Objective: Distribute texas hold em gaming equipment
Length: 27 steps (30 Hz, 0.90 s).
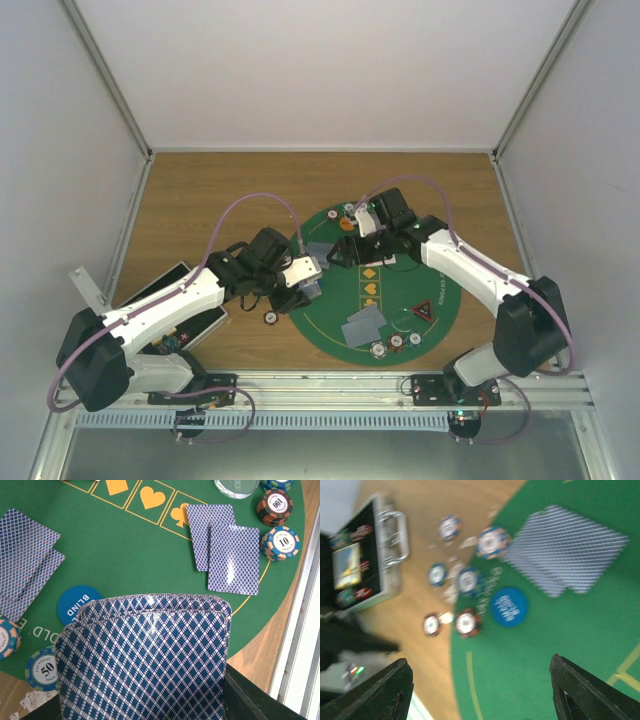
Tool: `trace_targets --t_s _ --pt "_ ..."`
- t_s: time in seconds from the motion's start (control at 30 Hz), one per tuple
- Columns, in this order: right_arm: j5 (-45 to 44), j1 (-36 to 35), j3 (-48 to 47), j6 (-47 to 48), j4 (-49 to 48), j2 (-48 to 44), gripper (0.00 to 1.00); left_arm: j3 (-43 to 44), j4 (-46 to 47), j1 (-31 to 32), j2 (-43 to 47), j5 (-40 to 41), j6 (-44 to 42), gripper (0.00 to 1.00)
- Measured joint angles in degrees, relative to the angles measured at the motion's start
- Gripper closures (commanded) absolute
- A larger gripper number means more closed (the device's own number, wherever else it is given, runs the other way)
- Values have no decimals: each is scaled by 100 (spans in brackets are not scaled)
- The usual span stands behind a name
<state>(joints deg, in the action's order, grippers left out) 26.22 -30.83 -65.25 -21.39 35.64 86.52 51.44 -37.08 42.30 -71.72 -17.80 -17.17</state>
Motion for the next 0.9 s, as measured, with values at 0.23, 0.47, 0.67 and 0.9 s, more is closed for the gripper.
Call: trace_targets --t_s 0.23,0.47,0.67,0.9 --pt "1707 -142 680 -168 -796 -221 16 0 0 0 0 -2 0 47" --pt "2271 -269 605 -96 -973 -35 16 0 2 0 0 -22 0 47" --pt "2321 -560 514 9 -951 437 16 0 -2 0 2 -28 -2 47" --pt "1932 -774 398 2 -817 621 19 0 2 -4 26 -37 -22 47"
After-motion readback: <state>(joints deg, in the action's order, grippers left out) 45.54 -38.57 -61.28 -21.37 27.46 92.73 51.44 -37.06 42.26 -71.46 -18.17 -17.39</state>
